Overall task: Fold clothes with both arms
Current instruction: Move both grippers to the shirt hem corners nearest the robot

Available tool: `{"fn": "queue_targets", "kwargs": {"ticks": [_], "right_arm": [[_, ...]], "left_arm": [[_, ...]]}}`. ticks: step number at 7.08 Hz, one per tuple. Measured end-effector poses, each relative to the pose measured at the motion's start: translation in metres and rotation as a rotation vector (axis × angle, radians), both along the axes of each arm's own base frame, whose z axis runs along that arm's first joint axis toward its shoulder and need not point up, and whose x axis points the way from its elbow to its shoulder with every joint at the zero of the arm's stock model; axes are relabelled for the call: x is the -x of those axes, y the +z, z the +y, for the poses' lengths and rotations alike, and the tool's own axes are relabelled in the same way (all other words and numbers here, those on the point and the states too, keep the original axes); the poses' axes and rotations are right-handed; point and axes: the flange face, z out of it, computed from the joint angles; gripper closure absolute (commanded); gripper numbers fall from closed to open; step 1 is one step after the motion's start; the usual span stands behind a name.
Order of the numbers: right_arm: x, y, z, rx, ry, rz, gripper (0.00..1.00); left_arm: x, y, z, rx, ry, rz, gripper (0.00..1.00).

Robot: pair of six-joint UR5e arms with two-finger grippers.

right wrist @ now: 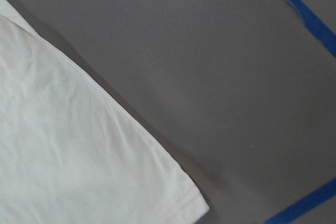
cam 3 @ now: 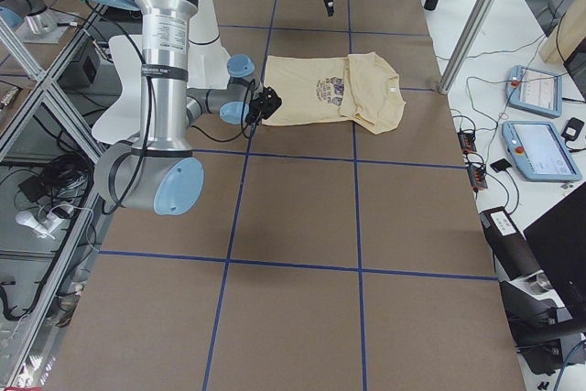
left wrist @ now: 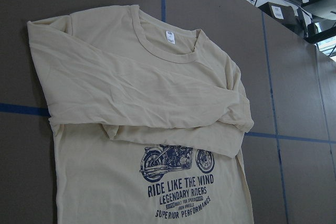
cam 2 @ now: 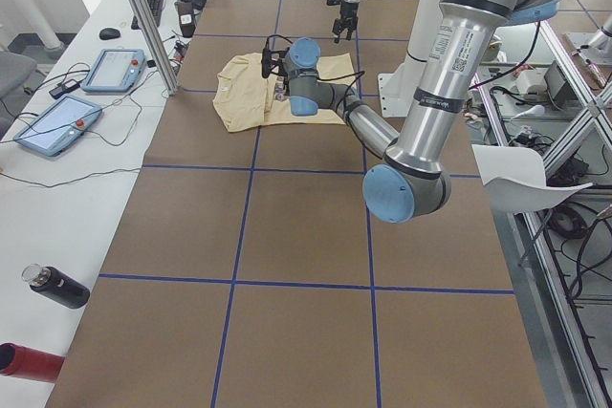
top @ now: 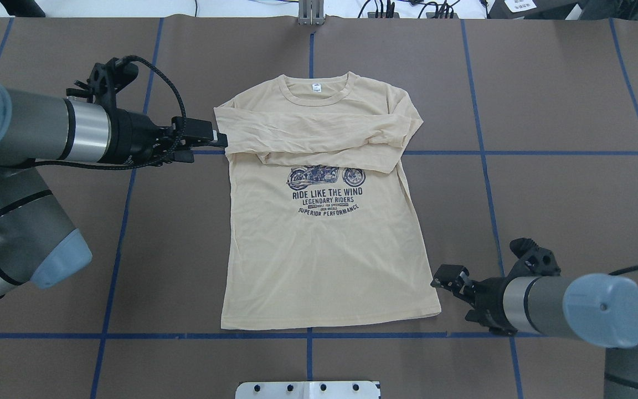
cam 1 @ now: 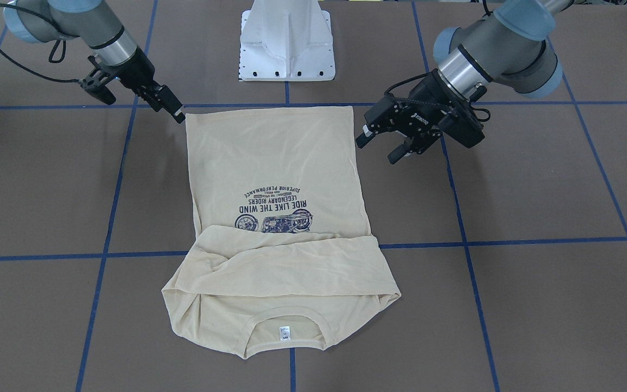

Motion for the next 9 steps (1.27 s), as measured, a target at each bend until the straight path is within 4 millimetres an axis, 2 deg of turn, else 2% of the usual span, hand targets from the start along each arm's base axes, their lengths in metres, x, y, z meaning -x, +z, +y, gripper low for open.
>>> {"fn": "queue_targets", "kwargs": {"ticks": [1,3,6,8,9], "right_arm": [[0.01,0.0,0.018,0.002,0.018,0.039,0.06],[0.022,0.007,0.025,-0.001,0.037,0.081,0.12],[0.034,0.011,0.019,-0.002,0.052,0.092,0.17],[0.037,0.006,0.008,-0.001,0.074,0.109,0.24],[0.041,0.0,0.001,-0.001,0.084,0.121,0.33]], "left_arm": [[0.005,-0.002,0.003,-0.006,-0.012,0.005,0.02],[0.01,-0.004,0.006,-0.013,-0.033,0.009,0.02],[0.01,-0.008,0.009,-0.017,-0.041,0.013,0.02],[0.009,-0.009,0.009,-0.01,-0.049,-0.003,0.02],[0.009,-0.01,0.01,-0.006,-0.051,-0.01,0.02]]}}
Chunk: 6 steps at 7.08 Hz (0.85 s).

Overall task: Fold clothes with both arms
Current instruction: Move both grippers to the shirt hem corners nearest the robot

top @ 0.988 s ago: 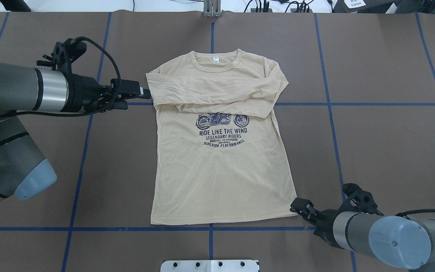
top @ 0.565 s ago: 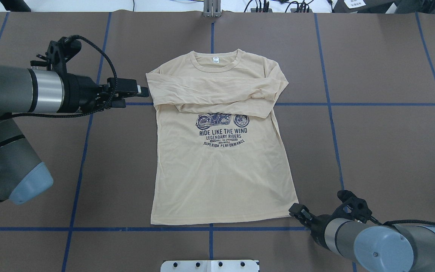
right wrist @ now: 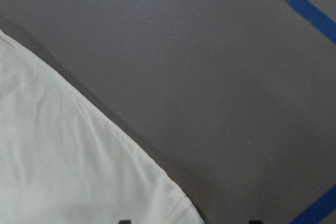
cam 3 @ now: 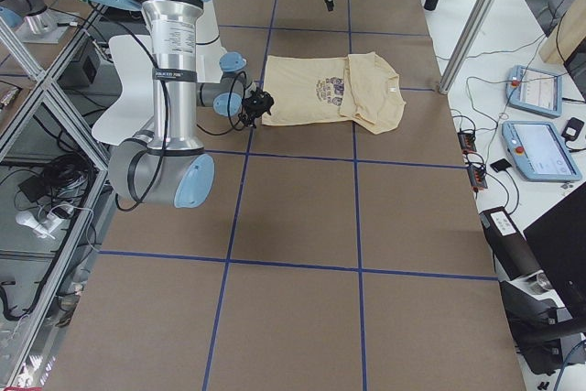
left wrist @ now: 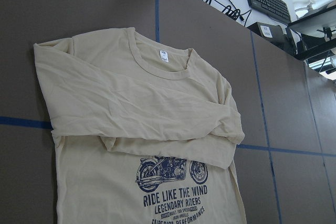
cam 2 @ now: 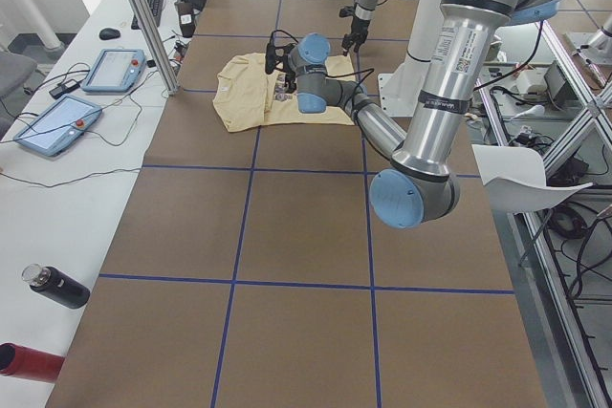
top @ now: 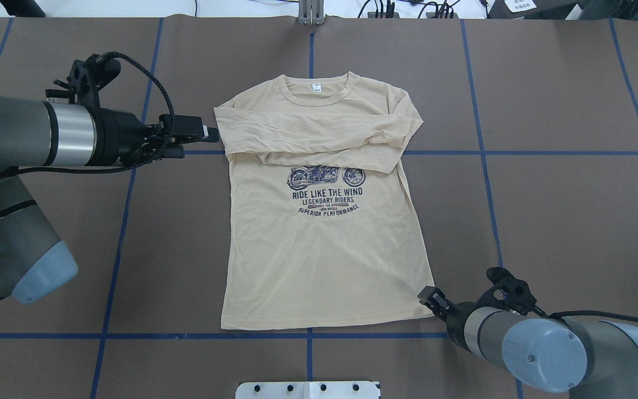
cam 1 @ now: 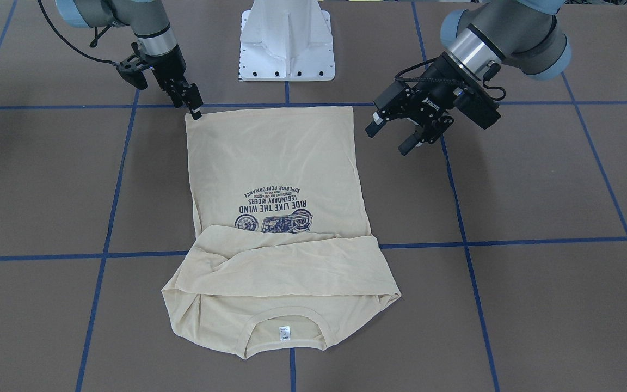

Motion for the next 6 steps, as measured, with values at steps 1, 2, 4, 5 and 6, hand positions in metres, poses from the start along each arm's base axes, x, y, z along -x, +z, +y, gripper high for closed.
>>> {"fn": "queue_targets", "kwargs": {"ticks": [1,2,4,5,6], "right_arm": [[0.0036,-0.0055,-0.0038,0.0,0.005,0.012,0.39],[0.0052,-0.0074,-0.0055,0.002,0.007,0.021,0.56],[0.0026,-0.0032,-0.0083,0.003,0.011,0.038,1.0],[0.0011,-0.0022,-0.0087,0.002,0.01,0.042,1.0],[0.0,-0.0025,-0.0085,0.002,0.008,0.042,1.0]], "left_arm": [[-0.0002,-0.0002,0.0,0.002,-0.001,-0.004,0.02],[-0.0004,-0.0001,0.0,0.003,-0.001,-0.005,0.02],[-0.0004,-0.0002,0.0,0.004,-0.001,-0.006,0.02],[-0.0004,-0.0004,0.0001,0.004,-0.001,-0.006,0.02],[-0.0004,-0.0006,0.0001,0.004,-0.001,-0.006,0.02]]}}
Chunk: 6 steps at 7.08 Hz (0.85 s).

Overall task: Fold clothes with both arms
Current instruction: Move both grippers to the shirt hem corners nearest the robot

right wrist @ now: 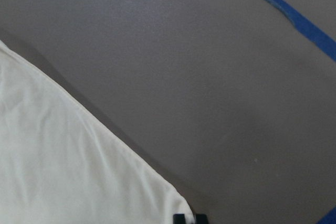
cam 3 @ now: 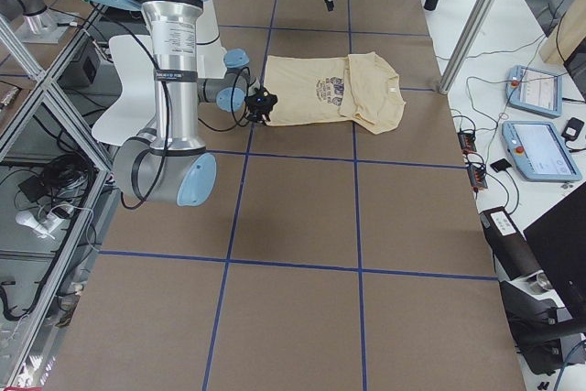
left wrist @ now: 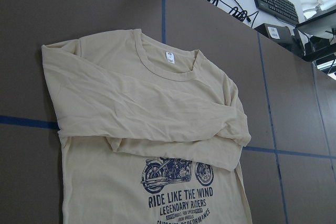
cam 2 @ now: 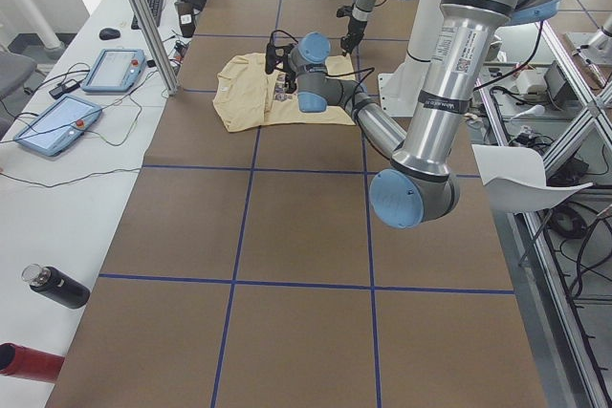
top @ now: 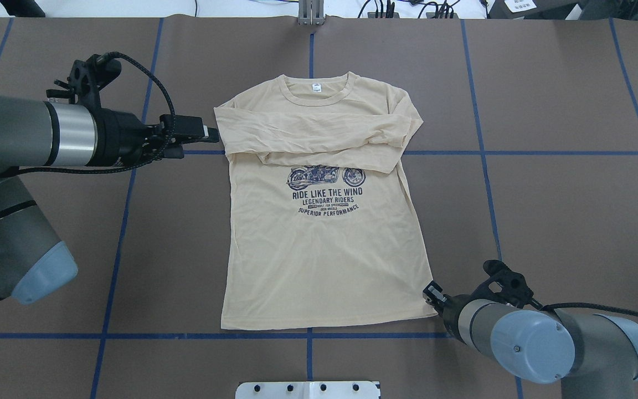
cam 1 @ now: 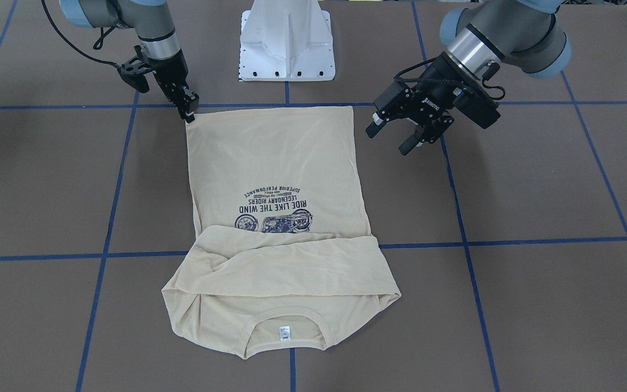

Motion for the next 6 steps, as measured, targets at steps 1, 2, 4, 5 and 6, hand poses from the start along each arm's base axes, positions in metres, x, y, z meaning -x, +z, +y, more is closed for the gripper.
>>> {"fn": "queue_targets", "kwargs": {"ticks": [1,2,4,5,6], "right_arm": [[-0.002,-0.002,0.0,0.0,-0.001,-0.005,1.0],[-0.005,-0.006,0.0,-0.001,-0.002,-0.012,1.0],[-0.014,-0.009,0.006,-0.002,-0.01,-0.02,1.0],[-0.016,-0.006,0.011,-0.003,-0.017,-0.014,1.0],[-0.018,-0.004,0.014,-0.004,-0.021,-0.009,1.0]], "left_arm": [[-0.004,0.0,-0.001,0.016,0.004,-0.014,0.02],[-0.015,-0.002,0.0,0.062,0.019,-0.058,0.02],[-0.064,0.004,0.04,0.202,0.1,-0.163,0.09],[-0.097,0.018,0.089,0.281,0.141,-0.202,0.14],[-0.12,0.032,0.135,0.35,0.158,-0.238,0.18]]}}
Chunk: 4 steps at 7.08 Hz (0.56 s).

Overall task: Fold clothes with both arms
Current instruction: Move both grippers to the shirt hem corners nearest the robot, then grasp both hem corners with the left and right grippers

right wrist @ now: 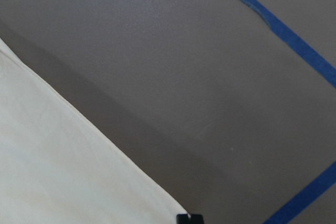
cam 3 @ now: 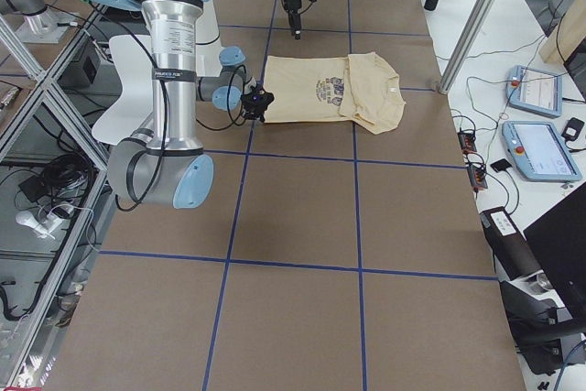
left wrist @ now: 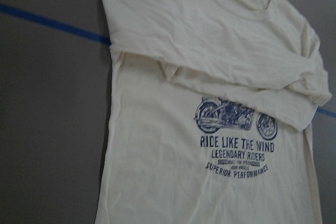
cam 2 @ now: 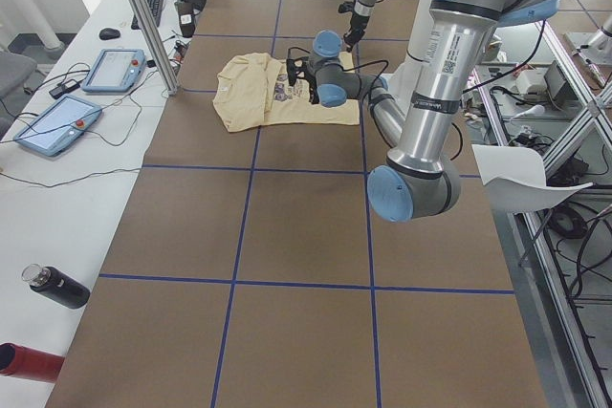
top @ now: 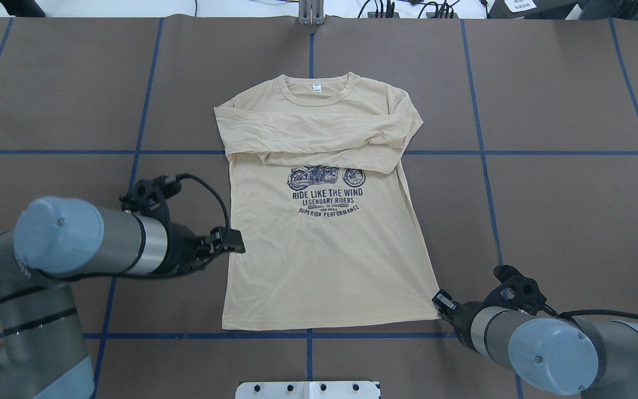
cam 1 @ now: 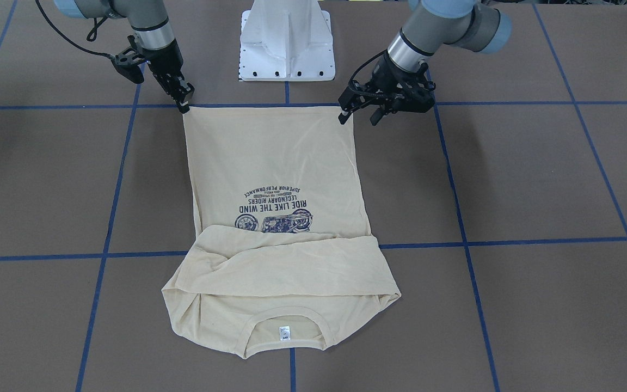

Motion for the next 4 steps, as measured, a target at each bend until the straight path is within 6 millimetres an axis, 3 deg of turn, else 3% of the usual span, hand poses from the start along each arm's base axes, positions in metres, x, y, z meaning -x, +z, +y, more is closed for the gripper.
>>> {"fn": "queue_targets", "kwargs": {"ticks": [2,4], "right_arm": [[-0.004,-0.003,0.002,-0.001,-0.003,-0.005,1.0],[-0.007,-0.004,0.002,-0.002,-0.003,-0.007,1.0]], "left_arm": [[-0.022,0.011,0.057,0.101,0.033,-0.082,0.27],[-0.039,0.015,0.092,0.175,0.06,-0.126,0.3]]}}
